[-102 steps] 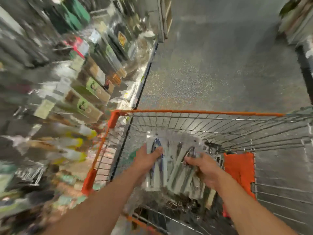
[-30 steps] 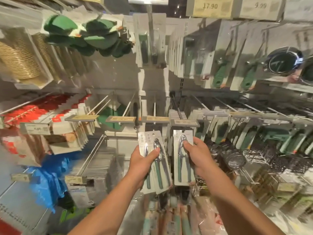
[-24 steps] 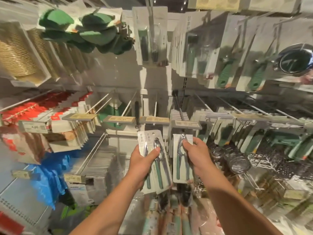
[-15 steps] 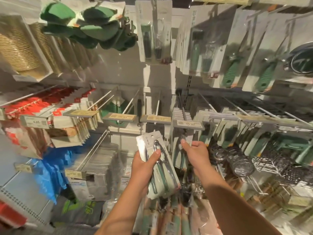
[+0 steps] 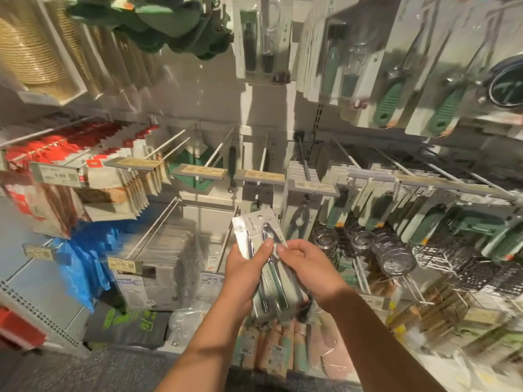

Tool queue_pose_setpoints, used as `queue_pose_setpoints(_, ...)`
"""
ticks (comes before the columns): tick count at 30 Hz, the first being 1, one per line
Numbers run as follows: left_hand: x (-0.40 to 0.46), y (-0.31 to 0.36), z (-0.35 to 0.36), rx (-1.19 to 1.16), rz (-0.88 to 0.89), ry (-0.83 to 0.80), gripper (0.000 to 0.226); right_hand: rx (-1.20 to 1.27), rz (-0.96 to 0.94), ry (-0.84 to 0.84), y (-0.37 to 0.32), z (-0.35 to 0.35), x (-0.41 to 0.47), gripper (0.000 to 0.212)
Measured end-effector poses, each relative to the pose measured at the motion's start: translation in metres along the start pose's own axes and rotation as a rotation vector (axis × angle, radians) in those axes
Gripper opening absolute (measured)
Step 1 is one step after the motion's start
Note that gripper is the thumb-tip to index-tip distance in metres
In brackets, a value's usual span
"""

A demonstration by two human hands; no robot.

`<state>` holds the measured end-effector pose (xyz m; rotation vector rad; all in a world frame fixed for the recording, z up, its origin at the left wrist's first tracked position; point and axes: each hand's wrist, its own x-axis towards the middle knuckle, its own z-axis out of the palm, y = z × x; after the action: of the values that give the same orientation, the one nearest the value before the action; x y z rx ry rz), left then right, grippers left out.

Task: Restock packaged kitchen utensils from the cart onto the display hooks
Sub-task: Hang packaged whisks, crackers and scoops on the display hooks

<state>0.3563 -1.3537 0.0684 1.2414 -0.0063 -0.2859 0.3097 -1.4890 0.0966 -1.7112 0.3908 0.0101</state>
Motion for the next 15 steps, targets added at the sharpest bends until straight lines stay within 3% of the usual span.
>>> queue_pose_setpoints(4, -0.009, 0.001, 0.006, -0.007, -0.012, -0.017, 0.021, 0.141, 0.016, 0.063, 0.015, 0.006, -0.001, 0.019)
queue_pose_setpoints(7, -0.012, 0.0, 0.008, -0.043, -0.06, 0.003, 0.021, 0.19, 0.025, 0.103, 0.02, 0.005, -0.004, 0.022)
queue_pose_setpoints(9, -0.013, 0.0, 0.009, -0.046, -0.096, 0.021, 0.023, 0.181, 0.03, 0.146, 0.021, 0.002, -0.005, 0.03)
queue_pose_setpoints(12, -0.014, -0.002, 0.011, -0.018, -0.111, 0.03, 0.024, 0.179, 0.044, 0.231, 0.027, -0.004, 0.0, 0.064)
queue_pose_setpoints(15, -0.014, -0.004, 0.011, 0.019, -0.074, 0.027, 0.022, 0.214, 0.036, 0.31, 0.033, -0.014, 0.003, 0.062)
